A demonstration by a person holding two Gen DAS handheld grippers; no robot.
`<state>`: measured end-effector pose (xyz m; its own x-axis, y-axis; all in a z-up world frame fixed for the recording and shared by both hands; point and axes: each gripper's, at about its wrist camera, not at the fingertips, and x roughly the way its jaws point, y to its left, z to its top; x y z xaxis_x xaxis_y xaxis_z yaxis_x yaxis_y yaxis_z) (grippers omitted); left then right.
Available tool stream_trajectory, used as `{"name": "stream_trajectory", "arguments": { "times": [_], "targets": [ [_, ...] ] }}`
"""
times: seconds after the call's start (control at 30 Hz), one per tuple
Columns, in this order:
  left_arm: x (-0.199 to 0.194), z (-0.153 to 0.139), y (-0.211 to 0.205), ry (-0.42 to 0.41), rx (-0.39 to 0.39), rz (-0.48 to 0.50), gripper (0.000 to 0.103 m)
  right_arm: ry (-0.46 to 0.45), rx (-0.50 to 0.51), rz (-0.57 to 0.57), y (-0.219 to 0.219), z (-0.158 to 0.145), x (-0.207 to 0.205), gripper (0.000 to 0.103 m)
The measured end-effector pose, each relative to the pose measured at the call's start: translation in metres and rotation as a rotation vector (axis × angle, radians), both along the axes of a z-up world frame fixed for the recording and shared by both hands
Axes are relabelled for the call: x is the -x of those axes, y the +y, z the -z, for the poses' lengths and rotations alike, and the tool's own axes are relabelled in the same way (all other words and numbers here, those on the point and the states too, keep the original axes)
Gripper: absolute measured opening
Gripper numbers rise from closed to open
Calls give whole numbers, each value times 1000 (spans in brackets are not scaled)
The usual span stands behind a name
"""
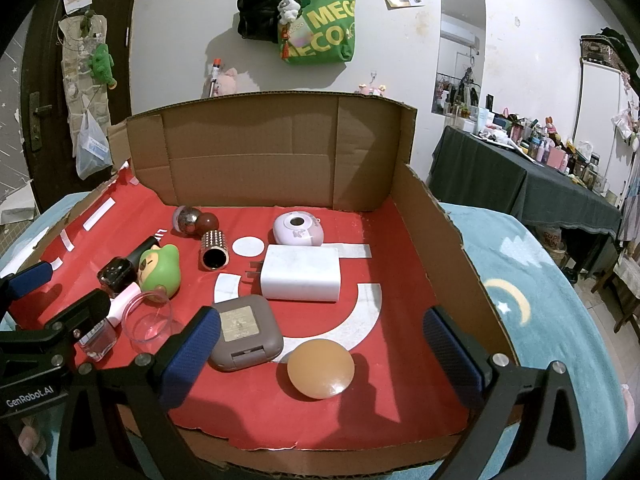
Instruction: Organize rigid objects
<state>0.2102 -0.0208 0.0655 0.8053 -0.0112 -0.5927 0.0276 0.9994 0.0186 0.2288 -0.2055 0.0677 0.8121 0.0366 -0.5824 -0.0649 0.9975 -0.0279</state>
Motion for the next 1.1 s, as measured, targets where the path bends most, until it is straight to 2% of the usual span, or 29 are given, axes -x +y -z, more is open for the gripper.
{"name": "stream_trajectory", "arguments": {
  "times": [0.53, 0.7, 0.83, 0.97, 1.1],
  "targets": [
    [4, -1, 4, -3, 22, 10, 98, 3, -3, -9, -1, -1, 4, 103],
    [27, -14, 12, -26, 12, -20, 98, -15, 14, -9, 0, -14, 34, 103],
    [54, -23, 17, -13, 10, -21, 98, 2, -18, -28, -3, -22, 69, 103],
    [77, -25, 20, 51, 65, 4, 98, 37, -26, -32, -7, -18, 95, 103],
    [92, -30, 22, 64, 90, 1, 98, 72, -55, -26, -14, -17, 111, 103]
  ]
}}
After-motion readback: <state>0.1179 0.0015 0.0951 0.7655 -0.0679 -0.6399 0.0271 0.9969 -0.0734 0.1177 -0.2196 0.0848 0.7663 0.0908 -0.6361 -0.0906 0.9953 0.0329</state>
